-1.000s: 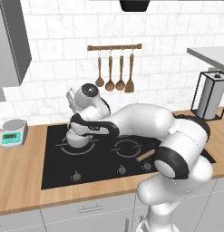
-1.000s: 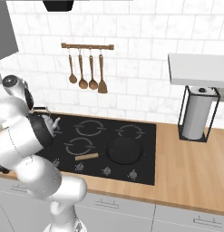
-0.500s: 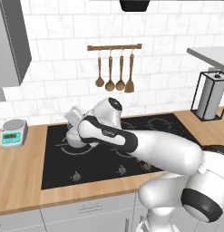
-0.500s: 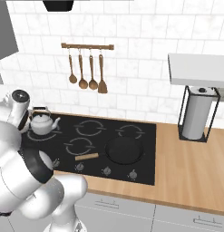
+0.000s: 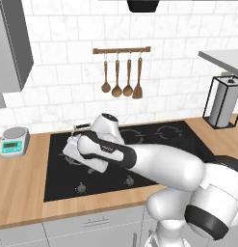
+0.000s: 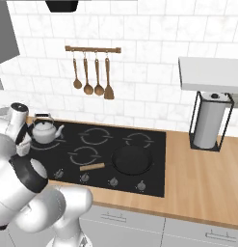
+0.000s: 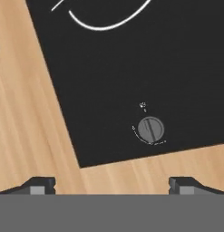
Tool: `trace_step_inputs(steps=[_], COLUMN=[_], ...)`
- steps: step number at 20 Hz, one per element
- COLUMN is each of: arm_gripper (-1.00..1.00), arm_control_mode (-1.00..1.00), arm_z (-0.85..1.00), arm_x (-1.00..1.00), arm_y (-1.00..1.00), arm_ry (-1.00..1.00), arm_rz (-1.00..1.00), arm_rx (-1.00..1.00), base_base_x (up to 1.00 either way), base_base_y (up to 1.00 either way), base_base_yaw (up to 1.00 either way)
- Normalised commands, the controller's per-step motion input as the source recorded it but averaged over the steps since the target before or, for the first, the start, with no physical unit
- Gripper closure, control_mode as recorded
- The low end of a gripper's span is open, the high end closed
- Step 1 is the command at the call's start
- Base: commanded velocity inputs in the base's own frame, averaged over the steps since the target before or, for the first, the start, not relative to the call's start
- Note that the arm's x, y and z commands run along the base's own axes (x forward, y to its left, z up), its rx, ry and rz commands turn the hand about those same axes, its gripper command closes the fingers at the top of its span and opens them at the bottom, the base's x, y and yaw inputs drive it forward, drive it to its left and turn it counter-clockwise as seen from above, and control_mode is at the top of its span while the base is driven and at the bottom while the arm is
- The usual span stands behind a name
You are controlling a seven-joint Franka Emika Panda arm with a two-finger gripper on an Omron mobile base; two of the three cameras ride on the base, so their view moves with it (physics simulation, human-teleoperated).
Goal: Pick the kettle from the counter and place it on a stove burner. Then turn the burner on.
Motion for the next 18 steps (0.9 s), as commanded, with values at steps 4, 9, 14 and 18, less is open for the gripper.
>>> trace_step_inputs(steps=[4, 9, 14, 18], arm_gripper=[-1.0, -1.0, -1.0, -1.0], arm_control_mode=[-1.0, -1.0, -1.0, -1.0], arm_z=[-0.34, -0.82, -0.51, -0.26], arm_x=[0.0, -0.02, 0.03, 0.08], arm_y=[0.15, 0.0, -0.03, 0.0], arm_ry=[0.11, -0.1, -0.14, -0.02], arm_rz=[0.01, 0.1, 0.04, 0.0], arm_rx=[-0.3, -0.33, -0.14, 0.0], base_base_x=[0.0, 0.0, 0.0, 0.0], base_base_y=[0.0, 0.0, 0.0, 0.0], base_base_yaw=[0.0, 0.0, 0.0, 0.0])
